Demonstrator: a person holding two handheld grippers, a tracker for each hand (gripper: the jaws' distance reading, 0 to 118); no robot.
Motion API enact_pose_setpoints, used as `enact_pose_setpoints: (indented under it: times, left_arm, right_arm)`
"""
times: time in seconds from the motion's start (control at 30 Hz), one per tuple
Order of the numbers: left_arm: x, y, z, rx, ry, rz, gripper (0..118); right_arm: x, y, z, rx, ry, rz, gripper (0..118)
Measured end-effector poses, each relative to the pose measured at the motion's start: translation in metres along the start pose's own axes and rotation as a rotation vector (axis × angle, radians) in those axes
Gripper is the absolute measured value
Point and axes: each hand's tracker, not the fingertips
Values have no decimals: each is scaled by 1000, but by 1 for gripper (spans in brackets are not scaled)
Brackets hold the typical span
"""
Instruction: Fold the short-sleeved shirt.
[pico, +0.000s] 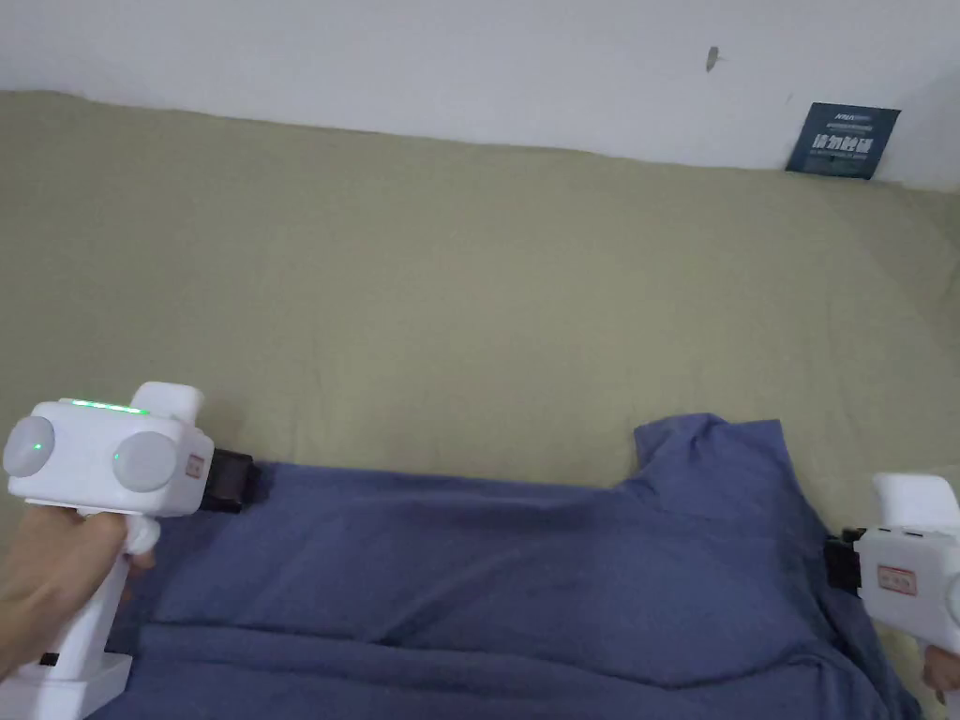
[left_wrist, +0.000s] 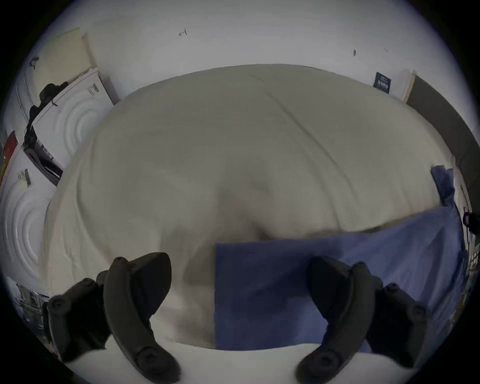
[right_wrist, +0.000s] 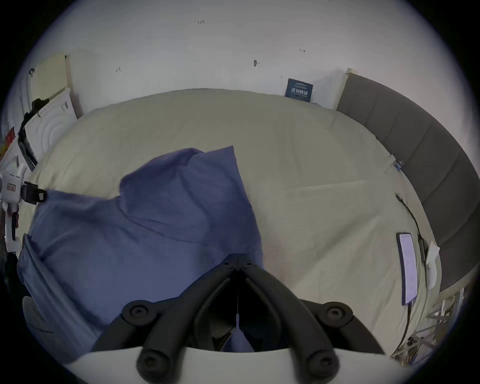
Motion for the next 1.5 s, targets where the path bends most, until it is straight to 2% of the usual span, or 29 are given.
enact_pose_setpoints:
  times: [0.03,0.1,0.13,0.17,0.2,0.27,0.3,0.33,0.43,0.47,0.5,0.53,0.57,0.6,0.63,0.77,0.87,1.17,1.3,1.5]
  left_arm:
    - [-2,-1,3,2,-34,24,105]
    - [-4,-3,12,48,-108,55,66]
    - [0,-6,18,85,-74,28,41]
    - [1,-8,22,107,-73,-5,2]
    - [3,-10,22,89,-157,-13,2]
    - [7,-10,22,74,-88,-47,3]
    - [6,-10,22,72,-99,-42,2]
    - [6,-9,23,72,-98,-35,3]
    - [4,-4,18,52,-108,-5,3]
    - [4,-3,18,50,-106,7,3]
    - [3,-3,16,45,-107,18,3]
    - [3,-2,17,45,-107,19,3]
    - [2,-2,19,46,-109,21,3]
    - [2,-1,21,47,-109,20,3]
    - [1,-3,24,47,-110,19,3]
    - [-8,-6,56,83,-126,42,3]
    - [-14,-14,90,117,-128,7,3]
    - [-50,-95,193,250,-163,9,2]
    - [-59,-143,211,267,-180,4,2]
    - [-59,-196,197,218,-192,31,3]
  right_arm:
    - [-1,2,-3,-2,-2,11,0]
    - [1,7,-10,-4,-2,25,1]
    - [2,10,-13,-3,-3,27,1]
    - [3,13,-16,-4,-4,27,9]
    - [2,17,-17,-7,-9,21,33]
    - [5,22,-30,-71,-5,-13,116]
    - [6,24,-37,-80,-1,-15,115]
    - [8,27,-44,-10,-13,-21,108]
    - [9,29,-71,-108,-35,-23,104]
    - [11,27,-66,-117,-21,-31,93]
    - [13,25,-63,-128,41,-59,85]
    - [14,25,-56,-110,30,-77,70]
    - [14,25,-47,-78,17,-69,20]
    - [15,25,-39,-36,61,-57,2]
    - [15,25,-30,-42,91,-58,2]
    - [8,23,14,17,78,-43,2]
    - [12,18,54,74,110,-59,2]
    - [19,-50,176,213,165,-19,2]
    - [20,-94,197,205,176,-22,2]
    - [15,-153,188,115,174,-35,2]
